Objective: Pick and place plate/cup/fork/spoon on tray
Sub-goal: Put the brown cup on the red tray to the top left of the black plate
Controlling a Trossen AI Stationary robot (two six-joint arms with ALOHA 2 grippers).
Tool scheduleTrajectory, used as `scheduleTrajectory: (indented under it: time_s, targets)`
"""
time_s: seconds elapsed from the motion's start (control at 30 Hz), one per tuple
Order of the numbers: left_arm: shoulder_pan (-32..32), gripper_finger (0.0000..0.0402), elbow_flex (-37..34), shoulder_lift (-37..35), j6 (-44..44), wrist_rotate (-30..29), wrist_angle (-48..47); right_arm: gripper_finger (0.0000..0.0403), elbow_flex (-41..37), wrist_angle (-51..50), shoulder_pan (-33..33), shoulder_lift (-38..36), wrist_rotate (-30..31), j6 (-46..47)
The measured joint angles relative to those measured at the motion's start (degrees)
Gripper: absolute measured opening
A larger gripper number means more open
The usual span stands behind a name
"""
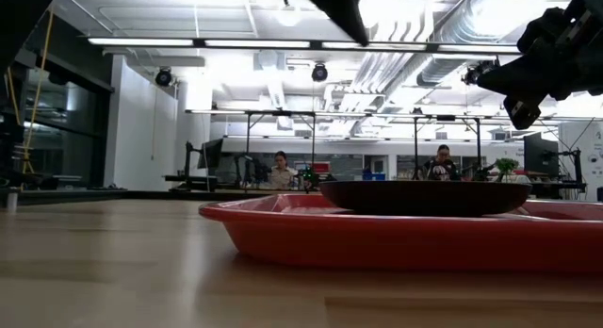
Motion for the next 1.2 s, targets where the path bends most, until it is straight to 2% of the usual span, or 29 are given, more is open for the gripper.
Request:
scheduleTrajectory:
  time_s: [0.13,0.27,0.63,0.77,0.97,1.1,1.2]
  targets:
    - [-1.95,0.023,0.58,-0.77,-6.37,2.39,-11.15,0.0,0.0,0.01,0.0,0.0,-0.01,-0.01]
    - [-5.64,0.0228,0.53,-2.74,-10.32,6.31,-16.27,0.0,0.0,0.0,-0.01,0.0,0.01,0.0]
    - [-19.46,0.0227,0.58,-16.31,-15.37,7.14,-13.9,0.0,0.0,0.01,0.0,1.03,-0.02,0.0]
    - [-24.51,0.0227,0.58,-20.57,-20.0,2.63,-15.63,0.0,0.0,0.01,0.0,1.36,0.03,-0.01]
    - [-33.26,0.0227,0.36,-22.49,-32.02,-9.53,-24.55,0.0,0.0,-0.01,0.01,1.7,-0.05,-0.01]
    - [-39.17,0.0227,-5.73,-24.19,-38.5,-9.46,-23.81,0.0,0.0,-0.01,0.01,1.86,-0.02,0.0]
    - [-43.02,0.0227,-13.85,-26.63,-45.37,-8.28,-23.83,0.0,0.0,-0.01,0.0,1.86,-0.03,0.01]
